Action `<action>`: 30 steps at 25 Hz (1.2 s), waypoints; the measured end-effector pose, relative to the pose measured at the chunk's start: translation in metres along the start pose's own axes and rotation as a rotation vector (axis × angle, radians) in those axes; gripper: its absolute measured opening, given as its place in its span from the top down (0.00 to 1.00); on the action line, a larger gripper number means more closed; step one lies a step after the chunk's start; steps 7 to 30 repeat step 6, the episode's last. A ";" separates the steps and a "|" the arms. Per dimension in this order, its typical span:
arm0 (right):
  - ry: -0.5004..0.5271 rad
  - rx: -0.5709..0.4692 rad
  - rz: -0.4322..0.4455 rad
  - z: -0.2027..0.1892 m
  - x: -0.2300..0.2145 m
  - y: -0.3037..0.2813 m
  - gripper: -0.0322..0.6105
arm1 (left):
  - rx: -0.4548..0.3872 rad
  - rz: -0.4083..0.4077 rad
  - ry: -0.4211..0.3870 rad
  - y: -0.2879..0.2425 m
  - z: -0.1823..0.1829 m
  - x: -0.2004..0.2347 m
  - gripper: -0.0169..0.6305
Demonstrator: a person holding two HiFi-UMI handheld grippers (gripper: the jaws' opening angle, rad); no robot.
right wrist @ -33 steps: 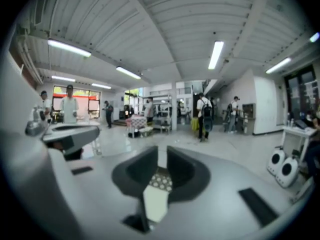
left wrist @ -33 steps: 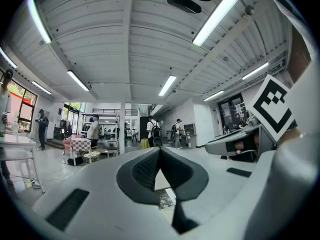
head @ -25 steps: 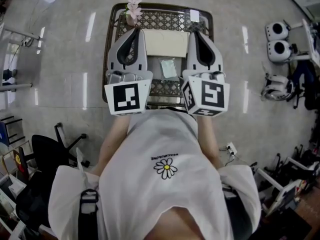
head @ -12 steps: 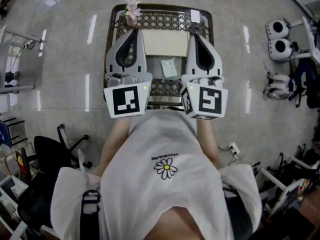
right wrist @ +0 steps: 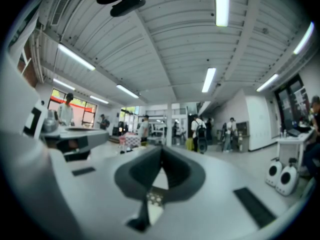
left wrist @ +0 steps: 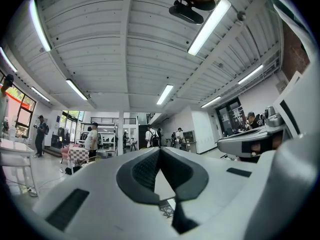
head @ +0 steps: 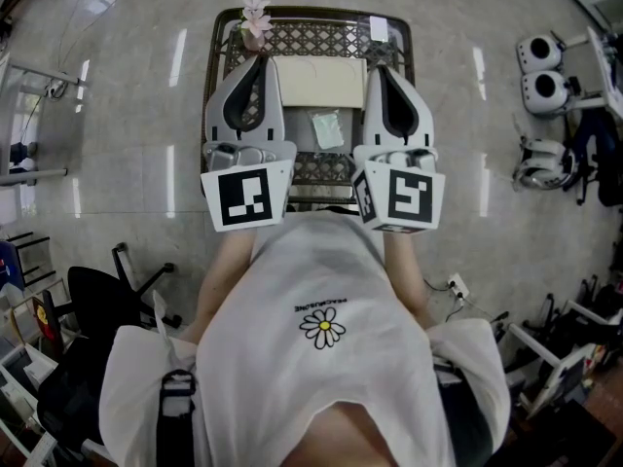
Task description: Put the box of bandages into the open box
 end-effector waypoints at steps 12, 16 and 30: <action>-0.009 -0.002 -0.012 -0.002 -0.005 0.002 0.90 | 0.002 -0.004 -0.010 -0.001 -0.001 -0.003 0.94; -0.009 -0.002 -0.012 -0.002 -0.005 0.002 0.90 | 0.002 -0.004 -0.010 -0.001 -0.001 -0.003 0.94; -0.009 -0.002 -0.012 -0.002 -0.005 0.002 0.90 | 0.002 -0.004 -0.010 -0.001 -0.001 -0.003 0.94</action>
Point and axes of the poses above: the fingertips, and each gripper's own axes: y backward along the fingers, x to its left, z out of its top, the point moved 5 cm from there along y, backward along the fingers, and after that the axes turned 2 degrees about -z, right-handed, at the moved point
